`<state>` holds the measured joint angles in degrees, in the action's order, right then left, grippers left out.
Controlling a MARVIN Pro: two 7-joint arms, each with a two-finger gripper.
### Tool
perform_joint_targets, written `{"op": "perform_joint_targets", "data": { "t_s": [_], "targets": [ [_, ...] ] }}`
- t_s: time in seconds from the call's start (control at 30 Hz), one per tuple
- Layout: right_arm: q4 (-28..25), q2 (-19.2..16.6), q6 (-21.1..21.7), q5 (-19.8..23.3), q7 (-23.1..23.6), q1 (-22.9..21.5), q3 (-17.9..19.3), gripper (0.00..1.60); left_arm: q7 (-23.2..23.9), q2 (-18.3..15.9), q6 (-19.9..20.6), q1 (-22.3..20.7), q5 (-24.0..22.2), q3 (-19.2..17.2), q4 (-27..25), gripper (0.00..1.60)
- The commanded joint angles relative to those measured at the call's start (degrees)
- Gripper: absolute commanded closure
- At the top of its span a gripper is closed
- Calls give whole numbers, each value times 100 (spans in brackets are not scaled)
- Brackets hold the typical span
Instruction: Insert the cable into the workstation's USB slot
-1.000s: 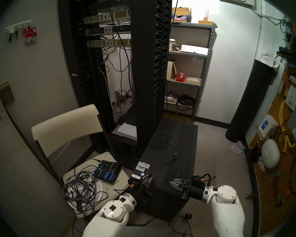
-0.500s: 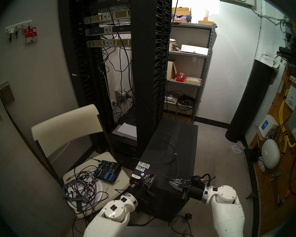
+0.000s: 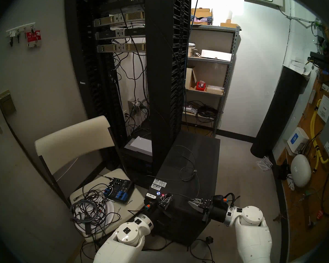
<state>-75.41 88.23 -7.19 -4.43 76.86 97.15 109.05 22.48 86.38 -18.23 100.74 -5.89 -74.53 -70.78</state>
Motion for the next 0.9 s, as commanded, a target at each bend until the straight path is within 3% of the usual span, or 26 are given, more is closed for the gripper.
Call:
{"op": "perform_joint_targets", "data": {
  "t_s": [0.0, 0.3, 0.47, 0.87],
  "targets": [
    [-103, 34, 14, 31, 5, -9, 4, 160, -46, 36, -63, -50, 35, 16, -90, 160],
    [-99, 45, 6, 18, 19, -12, 32, 160, -99, 20, -20, -29, 17, 49, -155, 160],
    [-97, 48, 3, 11, 23, -11, 49, 160, -86, 28, -178, -131, 3, 53, 146, 160],
    [-82, 50, -3, -1, 64, -20, 85, 160, -162, 19, -95, -102, 48, 79, 37, 160]
  ]
}}
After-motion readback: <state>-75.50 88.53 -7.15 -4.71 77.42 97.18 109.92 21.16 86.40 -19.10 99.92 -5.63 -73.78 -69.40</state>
